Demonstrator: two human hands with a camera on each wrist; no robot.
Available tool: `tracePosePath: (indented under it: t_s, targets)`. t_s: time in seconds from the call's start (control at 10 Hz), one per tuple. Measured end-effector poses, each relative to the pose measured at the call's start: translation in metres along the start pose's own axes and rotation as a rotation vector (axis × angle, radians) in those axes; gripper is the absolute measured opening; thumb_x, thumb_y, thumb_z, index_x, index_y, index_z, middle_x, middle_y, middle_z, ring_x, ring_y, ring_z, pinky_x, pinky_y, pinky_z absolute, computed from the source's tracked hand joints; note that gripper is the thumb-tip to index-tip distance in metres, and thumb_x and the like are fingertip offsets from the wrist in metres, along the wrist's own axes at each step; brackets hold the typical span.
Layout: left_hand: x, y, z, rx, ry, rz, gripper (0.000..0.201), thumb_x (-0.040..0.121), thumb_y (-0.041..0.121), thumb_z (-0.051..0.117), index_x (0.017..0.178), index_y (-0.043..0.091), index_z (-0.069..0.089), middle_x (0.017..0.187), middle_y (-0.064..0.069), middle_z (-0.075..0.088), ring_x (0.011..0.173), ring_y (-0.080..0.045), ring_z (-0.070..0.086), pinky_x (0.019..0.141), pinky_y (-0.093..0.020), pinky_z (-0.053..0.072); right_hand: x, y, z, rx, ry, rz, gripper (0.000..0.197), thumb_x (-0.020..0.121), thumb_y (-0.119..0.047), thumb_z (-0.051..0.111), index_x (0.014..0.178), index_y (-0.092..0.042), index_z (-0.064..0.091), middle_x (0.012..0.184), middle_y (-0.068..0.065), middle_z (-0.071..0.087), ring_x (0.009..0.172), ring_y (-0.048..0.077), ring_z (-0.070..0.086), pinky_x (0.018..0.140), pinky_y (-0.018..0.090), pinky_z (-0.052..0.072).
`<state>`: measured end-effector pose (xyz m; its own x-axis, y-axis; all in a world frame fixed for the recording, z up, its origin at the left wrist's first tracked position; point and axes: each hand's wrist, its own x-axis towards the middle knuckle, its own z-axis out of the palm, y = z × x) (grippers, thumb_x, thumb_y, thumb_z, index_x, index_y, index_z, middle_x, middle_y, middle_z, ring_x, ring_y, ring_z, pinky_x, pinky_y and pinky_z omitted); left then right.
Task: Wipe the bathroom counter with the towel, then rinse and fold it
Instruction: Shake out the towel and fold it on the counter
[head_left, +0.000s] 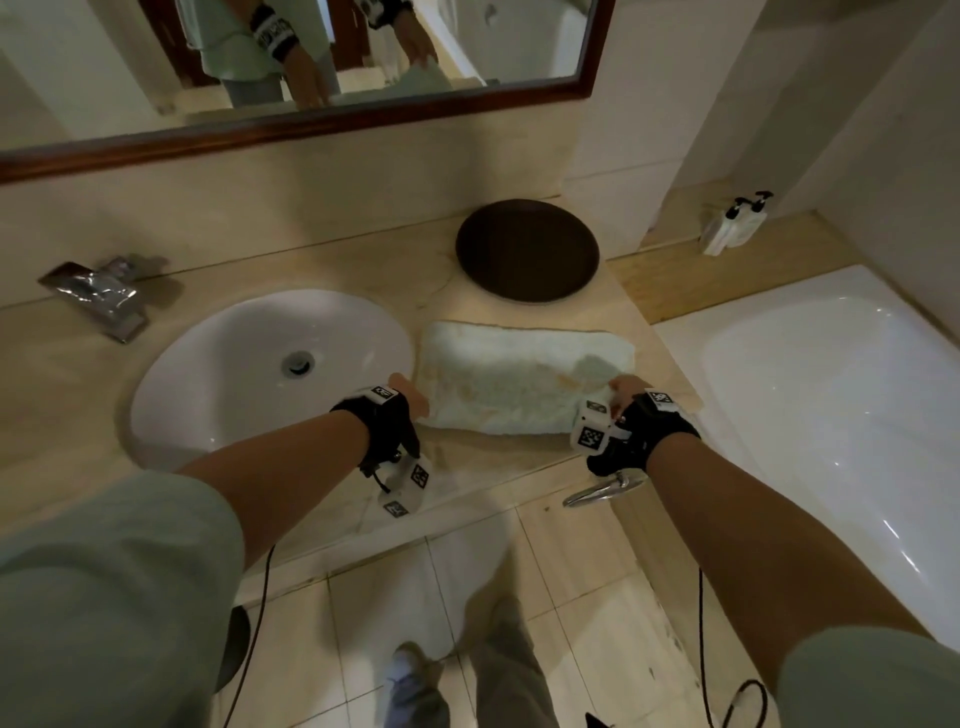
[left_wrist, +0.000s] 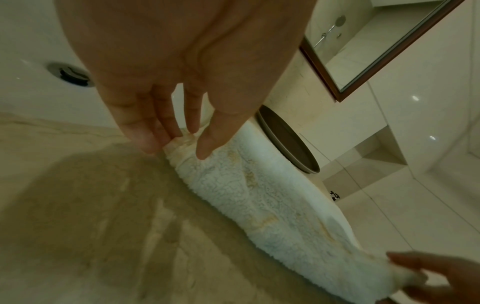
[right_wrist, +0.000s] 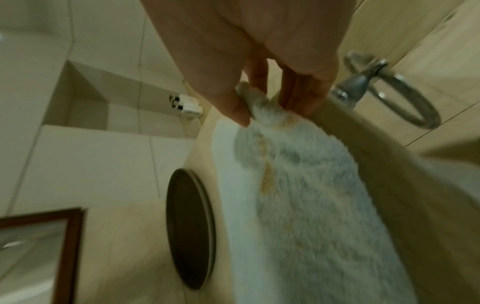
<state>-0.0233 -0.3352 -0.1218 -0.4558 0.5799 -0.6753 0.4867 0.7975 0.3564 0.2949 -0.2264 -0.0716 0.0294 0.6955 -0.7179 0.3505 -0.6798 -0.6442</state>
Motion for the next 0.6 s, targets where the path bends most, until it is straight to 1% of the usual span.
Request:
tracePosePath:
  t_s: [0.1,0.2,0.3,0.4,0.5,0.6]
  targets:
    - [0.067,-0.028,0.013,-0.039,-0.067,-0.022,0.048,0.060,0.013,0.085,0.101,0.010,0.062,0.108,-0.011,0.065,0.097,-0.036,0.064,0.088,-0.049,0.054,-0.014,-0.026,0.019,0.022,0.080,-0.153,0.044,0.096,-0.021,0.047,0.136,-0.002,0.044,0.138,0.018,0.048,0.111,0.030,0.055,0.085,0.031,0.043]
    - [-0.017,-0.002,-0.007,-0.131,-0.051,0.022,0.042,0.075,0.007,0.073,0.114,-0.001,0.061,0.110,-0.016,0.065,0.102,-0.037,0.063,0.091,-0.044,0.053,-0.040,-0.052,0.070,-0.120,0.211,-0.443,0.036,0.093,-0.014,0.051,0.126,-0.004,0.044,0.113,0.021,0.052,0.109,0.038,0.053,0.089,0.041,0.041]
    - [-0.042,0.004,-0.014,-0.241,-0.069,0.044,0.034,0.088,0.003,0.058,0.121,-0.007,0.057,0.123,-0.024,0.059,0.114,-0.038,0.058,0.091,-0.039,0.049,-0.055,-0.052,0.109,-0.302,0.151,-0.712,0.025,0.089,-0.012,0.055,0.112,-0.002,0.053,0.102,0.019,0.054,0.093,0.025,0.050,0.089,0.039,0.041]
    - [-0.053,-0.002,-0.021,-0.375,-0.093,0.020,0.037,0.094,0.001,0.048,0.131,-0.004,0.050,0.130,-0.022,0.055,0.120,-0.034,0.055,0.094,-0.035,0.048,-0.067,-0.039,0.151,-0.595,-0.086,-0.870,0.007,0.088,-0.009,0.055,0.091,-0.012,0.049,0.092,0.014,0.050,0.086,0.022,0.046,0.076,0.030,0.036]
    - [-0.056,-0.007,-0.025,-0.565,-0.144,-0.050,0.034,0.096,0.005,0.047,0.128,-0.008,0.052,0.087,-0.011,0.062,0.076,-0.024,0.061,0.067,-0.032,0.050,-0.068,-0.018,0.181,-1.037,-0.401,-0.749,0.016,0.093,-0.016,0.053,0.103,-0.007,0.060,0.105,0.016,0.058,0.101,0.029,0.056,0.085,0.033,0.041]
    - [-0.060,-0.009,-0.027,-0.623,-0.164,-0.097,0.031,0.096,0.002,0.048,0.124,-0.010,0.053,0.099,-0.018,0.064,0.095,-0.034,0.062,0.077,-0.037,0.051,-0.066,-0.006,0.187,-1.139,-0.454,-0.695,0.025,0.093,-0.013,0.054,0.116,-0.006,0.058,0.122,0.014,0.058,0.113,0.031,0.055,0.094,0.033,0.041]
